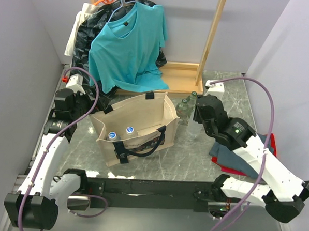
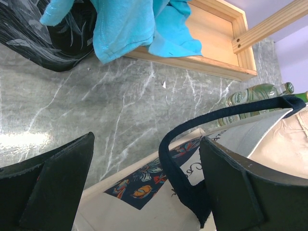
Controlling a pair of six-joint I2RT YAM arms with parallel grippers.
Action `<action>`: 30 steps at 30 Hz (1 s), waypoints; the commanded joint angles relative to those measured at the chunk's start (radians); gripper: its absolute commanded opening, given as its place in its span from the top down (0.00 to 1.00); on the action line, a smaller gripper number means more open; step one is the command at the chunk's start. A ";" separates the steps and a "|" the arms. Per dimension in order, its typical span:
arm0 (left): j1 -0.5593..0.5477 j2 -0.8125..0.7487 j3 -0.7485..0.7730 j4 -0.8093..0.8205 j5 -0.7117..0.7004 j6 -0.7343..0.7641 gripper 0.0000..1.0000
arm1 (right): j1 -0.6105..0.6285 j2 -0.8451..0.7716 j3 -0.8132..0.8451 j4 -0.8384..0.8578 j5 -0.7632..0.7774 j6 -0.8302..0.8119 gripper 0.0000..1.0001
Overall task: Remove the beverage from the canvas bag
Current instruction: Place the drink at the center of the board.
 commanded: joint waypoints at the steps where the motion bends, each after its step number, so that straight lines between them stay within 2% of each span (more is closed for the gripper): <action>1: -0.001 -0.011 -0.001 0.041 0.009 0.008 0.04 | -0.021 0.011 0.022 0.191 -0.003 0.001 1.00; 8: -0.001 -0.014 -0.012 0.043 0.005 0.010 0.04 | -0.046 0.051 -0.038 0.287 -0.037 -0.012 1.00; 30: -0.001 -0.001 -0.004 0.038 -0.001 0.020 0.04 | -0.080 0.190 -0.110 0.421 -0.058 0.002 1.00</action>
